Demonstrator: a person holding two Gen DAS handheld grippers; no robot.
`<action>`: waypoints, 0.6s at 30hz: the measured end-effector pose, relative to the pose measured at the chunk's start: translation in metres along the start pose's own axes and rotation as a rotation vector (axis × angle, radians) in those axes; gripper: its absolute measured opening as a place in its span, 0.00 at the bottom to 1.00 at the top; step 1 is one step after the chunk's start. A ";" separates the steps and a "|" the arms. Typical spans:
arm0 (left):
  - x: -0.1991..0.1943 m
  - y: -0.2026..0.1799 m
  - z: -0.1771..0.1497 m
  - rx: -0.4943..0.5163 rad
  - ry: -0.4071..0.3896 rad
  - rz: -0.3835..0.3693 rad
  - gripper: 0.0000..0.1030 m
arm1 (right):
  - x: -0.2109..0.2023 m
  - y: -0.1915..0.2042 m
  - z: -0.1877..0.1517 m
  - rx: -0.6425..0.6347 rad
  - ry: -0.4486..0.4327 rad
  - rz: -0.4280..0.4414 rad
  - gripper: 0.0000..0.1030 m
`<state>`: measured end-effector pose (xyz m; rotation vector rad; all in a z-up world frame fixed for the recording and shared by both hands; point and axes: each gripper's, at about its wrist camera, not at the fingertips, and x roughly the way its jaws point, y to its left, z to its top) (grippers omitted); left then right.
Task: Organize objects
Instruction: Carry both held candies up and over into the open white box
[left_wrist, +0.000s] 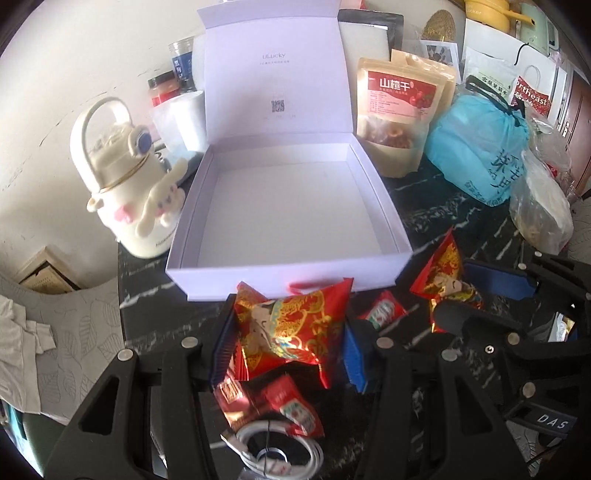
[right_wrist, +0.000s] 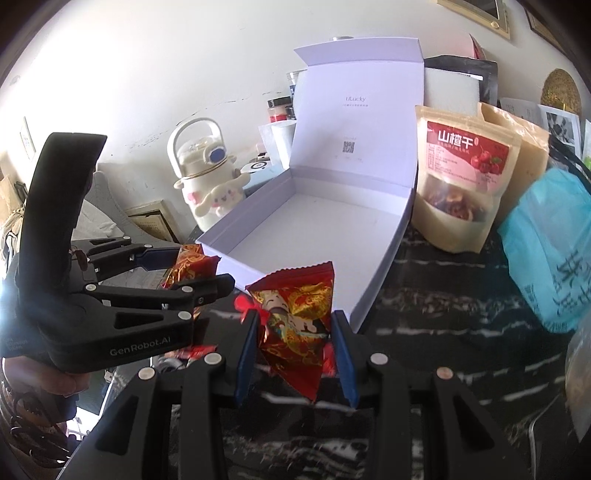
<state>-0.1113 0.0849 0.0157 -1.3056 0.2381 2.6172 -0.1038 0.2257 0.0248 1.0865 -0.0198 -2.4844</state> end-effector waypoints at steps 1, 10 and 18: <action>0.003 0.000 0.004 0.004 0.001 0.002 0.47 | 0.003 -0.003 0.004 -0.001 0.000 -0.002 0.38; 0.028 0.002 0.036 0.023 0.009 0.010 0.47 | 0.025 -0.022 0.030 -0.004 0.014 -0.014 0.38; 0.050 0.005 0.060 0.032 0.012 0.012 0.47 | 0.047 -0.034 0.050 -0.031 0.030 -0.026 0.38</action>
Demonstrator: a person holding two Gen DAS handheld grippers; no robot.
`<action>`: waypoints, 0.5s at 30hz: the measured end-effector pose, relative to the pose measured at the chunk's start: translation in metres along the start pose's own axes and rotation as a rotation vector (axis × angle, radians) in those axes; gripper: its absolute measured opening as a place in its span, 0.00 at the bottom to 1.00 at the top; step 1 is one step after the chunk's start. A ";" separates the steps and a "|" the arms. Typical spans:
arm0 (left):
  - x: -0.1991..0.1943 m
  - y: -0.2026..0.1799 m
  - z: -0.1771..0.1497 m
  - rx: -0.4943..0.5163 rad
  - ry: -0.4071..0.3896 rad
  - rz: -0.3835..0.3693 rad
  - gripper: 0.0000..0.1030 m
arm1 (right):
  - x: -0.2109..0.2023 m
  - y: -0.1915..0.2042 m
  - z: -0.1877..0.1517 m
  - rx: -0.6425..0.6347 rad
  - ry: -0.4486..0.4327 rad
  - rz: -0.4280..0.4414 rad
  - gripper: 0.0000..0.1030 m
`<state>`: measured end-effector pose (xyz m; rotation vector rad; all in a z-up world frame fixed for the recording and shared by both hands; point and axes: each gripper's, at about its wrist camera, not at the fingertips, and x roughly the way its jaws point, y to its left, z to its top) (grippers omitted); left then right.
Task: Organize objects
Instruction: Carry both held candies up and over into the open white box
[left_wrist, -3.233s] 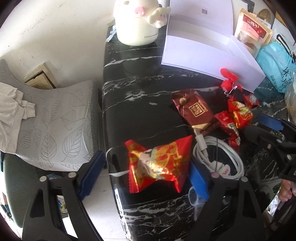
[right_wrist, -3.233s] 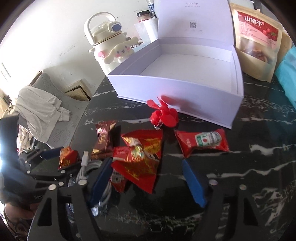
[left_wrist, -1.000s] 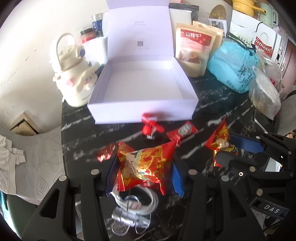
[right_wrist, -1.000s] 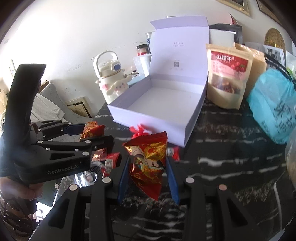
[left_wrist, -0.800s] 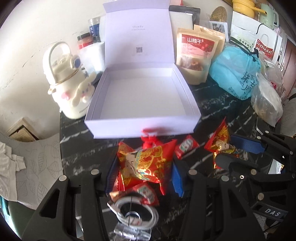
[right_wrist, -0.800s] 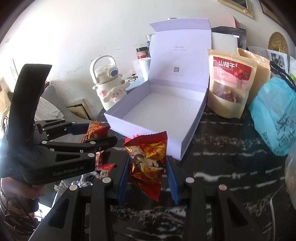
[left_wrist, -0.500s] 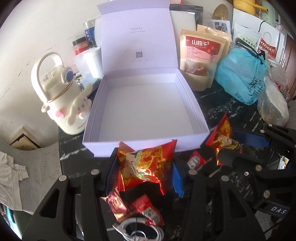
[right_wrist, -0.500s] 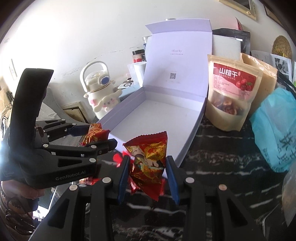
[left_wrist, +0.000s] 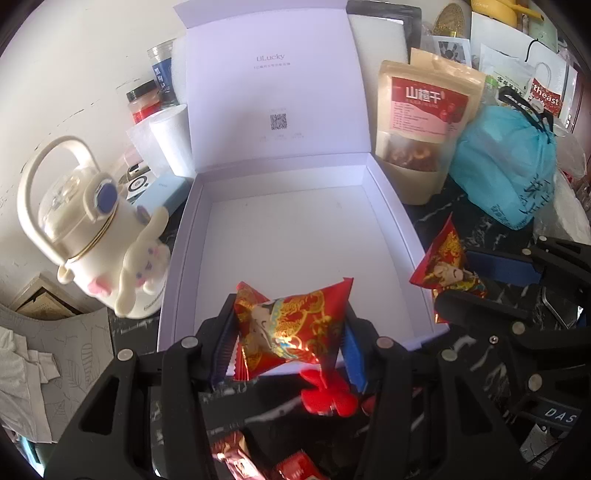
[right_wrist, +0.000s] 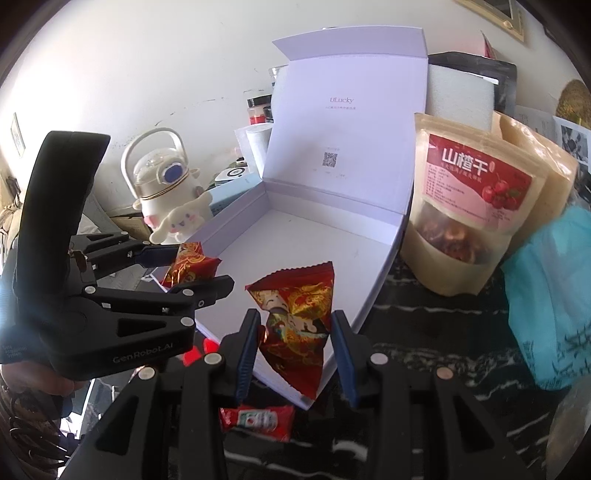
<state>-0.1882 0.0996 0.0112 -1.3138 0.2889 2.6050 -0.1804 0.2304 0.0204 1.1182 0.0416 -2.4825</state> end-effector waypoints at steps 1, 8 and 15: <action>0.002 0.000 0.002 0.000 0.000 0.001 0.47 | 0.002 0.000 0.002 -0.001 0.001 -0.001 0.38; 0.025 0.003 0.019 0.013 0.017 0.011 0.47 | 0.023 -0.010 0.019 -0.014 0.006 -0.008 0.38; 0.048 0.010 0.033 0.013 0.033 0.025 0.47 | 0.046 -0.021 0.032 -0.021 0.024 -0.011 0.38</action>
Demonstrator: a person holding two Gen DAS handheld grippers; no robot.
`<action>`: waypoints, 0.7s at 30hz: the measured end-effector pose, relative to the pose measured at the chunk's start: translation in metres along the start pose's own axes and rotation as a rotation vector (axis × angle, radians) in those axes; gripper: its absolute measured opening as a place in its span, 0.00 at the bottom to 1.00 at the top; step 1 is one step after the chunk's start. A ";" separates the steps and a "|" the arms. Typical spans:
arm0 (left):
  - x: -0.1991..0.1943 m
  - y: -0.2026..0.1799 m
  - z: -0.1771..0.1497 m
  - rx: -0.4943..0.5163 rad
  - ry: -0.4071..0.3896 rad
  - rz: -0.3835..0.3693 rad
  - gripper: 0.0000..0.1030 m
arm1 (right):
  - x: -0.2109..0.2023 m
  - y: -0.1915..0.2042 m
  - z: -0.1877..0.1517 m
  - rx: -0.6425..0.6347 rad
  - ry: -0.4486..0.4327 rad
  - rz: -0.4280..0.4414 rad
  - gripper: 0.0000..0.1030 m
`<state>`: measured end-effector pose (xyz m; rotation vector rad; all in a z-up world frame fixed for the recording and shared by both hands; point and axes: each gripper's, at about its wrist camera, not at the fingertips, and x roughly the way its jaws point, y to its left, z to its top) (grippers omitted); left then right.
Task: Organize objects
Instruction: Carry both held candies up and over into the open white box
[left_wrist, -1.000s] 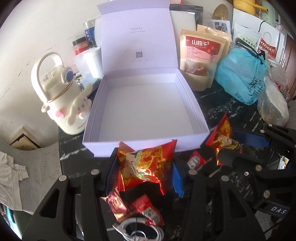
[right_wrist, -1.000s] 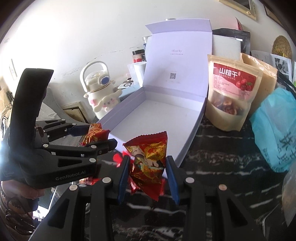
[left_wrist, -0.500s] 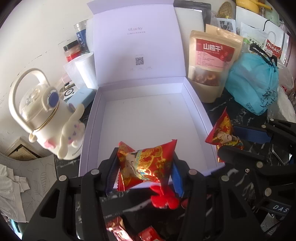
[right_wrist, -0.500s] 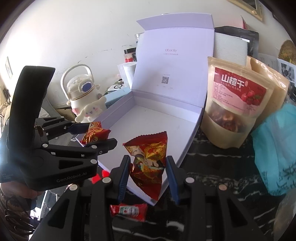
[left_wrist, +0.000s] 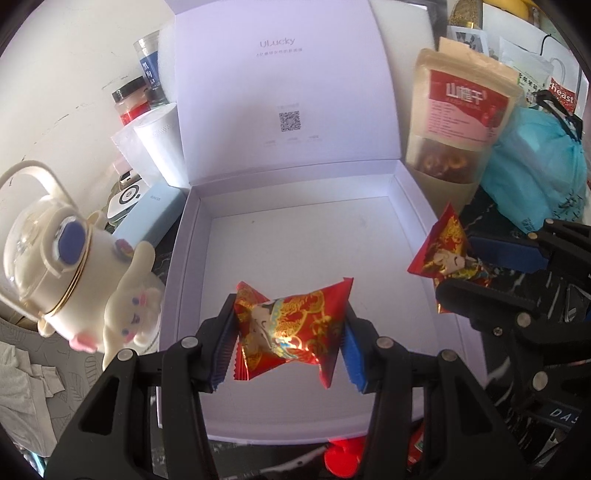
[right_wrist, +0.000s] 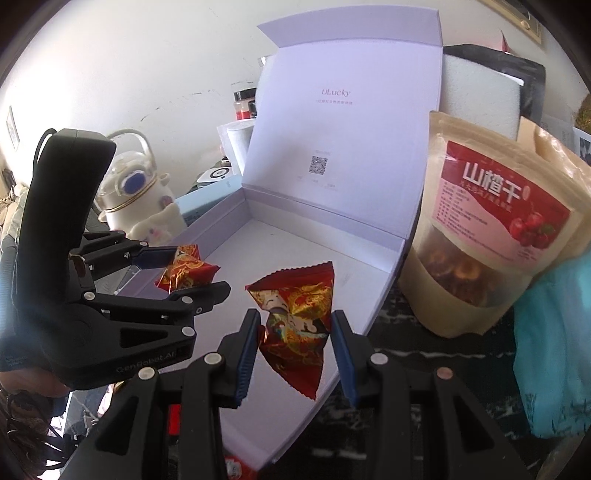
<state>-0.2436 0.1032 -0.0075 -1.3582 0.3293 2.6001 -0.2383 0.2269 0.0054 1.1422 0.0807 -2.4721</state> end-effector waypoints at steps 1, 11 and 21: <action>0.004 0.001 0.002 0.000 0.003 0.004 0.47 | 0.004 -0.002 0.002 0.000 0.002 0.000 0.38; 0.037 0.008 0.020 0.013 0.029 0.035 0.47 | 0.034 -0.018 0.020 -0.007 0.013 -0.011 0.38; 0.068 0.015 0.042 0.023 0.051 0.038 0.47 | 0.057 -0.026 0.028 -0.024 0.029 -0.042 0.38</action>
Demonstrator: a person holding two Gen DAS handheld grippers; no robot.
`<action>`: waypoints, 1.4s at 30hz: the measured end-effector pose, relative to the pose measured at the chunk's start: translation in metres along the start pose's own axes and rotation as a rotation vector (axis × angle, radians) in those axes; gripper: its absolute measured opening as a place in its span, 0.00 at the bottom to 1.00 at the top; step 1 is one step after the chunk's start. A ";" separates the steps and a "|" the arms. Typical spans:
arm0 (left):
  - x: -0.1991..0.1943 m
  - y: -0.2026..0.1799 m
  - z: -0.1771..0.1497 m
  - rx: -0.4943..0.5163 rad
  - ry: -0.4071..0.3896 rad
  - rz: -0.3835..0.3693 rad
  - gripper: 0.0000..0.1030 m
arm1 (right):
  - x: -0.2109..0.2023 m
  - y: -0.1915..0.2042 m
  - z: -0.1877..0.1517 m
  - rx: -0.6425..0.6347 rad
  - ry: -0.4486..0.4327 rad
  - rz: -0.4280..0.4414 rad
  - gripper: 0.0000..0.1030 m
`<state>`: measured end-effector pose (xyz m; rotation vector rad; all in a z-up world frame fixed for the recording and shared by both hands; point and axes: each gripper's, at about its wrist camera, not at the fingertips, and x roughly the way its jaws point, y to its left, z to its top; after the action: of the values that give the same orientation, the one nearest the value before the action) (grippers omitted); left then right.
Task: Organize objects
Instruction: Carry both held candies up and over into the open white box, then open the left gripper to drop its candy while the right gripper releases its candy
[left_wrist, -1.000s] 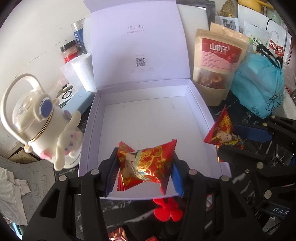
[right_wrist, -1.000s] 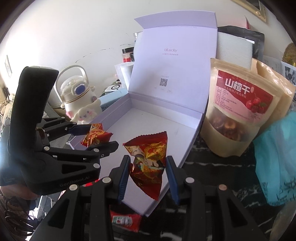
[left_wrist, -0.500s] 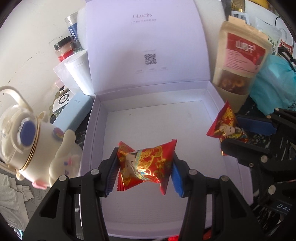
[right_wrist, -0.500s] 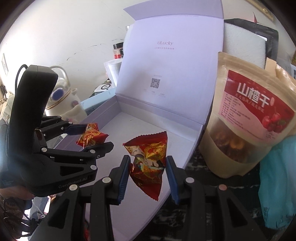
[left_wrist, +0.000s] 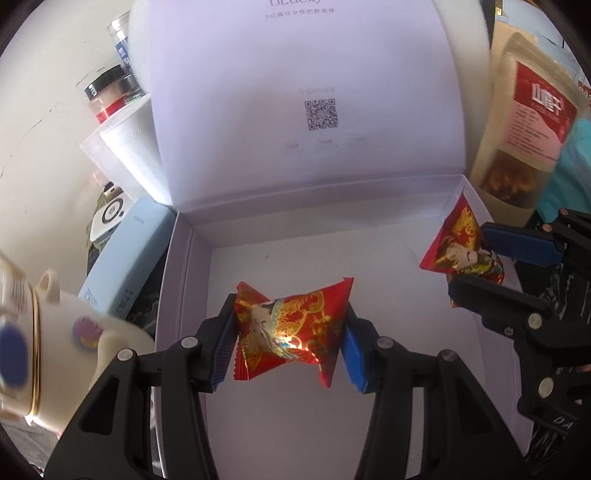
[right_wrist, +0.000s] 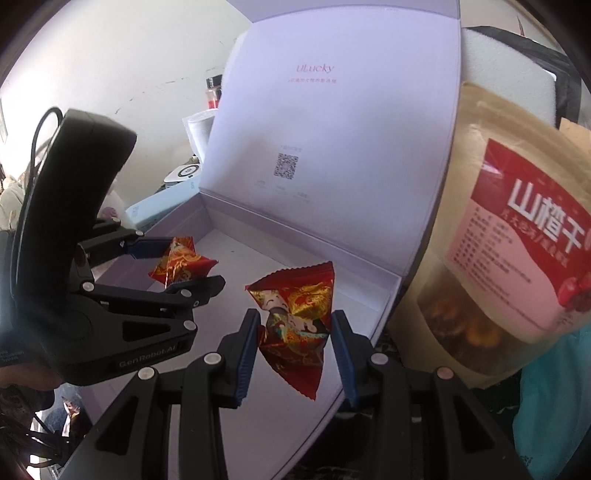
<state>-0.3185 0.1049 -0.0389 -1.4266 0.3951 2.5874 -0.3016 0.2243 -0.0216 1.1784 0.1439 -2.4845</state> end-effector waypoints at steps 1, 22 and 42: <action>0.002 0.000 0.002 0.005 0.000 0.004 0.47 | 0.002 0.000 0.000 -0.002 0.001 -0.001 0.38; 0.007 0.002 0.012 -0.002 0.029 0.024 0.58 | -0.012 0.000 -0.004 0.017 0.011 -0.047 0.53; -0.064 -0.004 0.004 0.001 -0.064 0.044 0.65 | -0.077 0.002 -0.005 0.007 -0.073 -0.083 0.53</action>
<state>-0.2864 0.1087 0.0166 -1.3461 0.4237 2.6596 -0.2530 0.2470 0.0342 1.1034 0.1675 -2.5983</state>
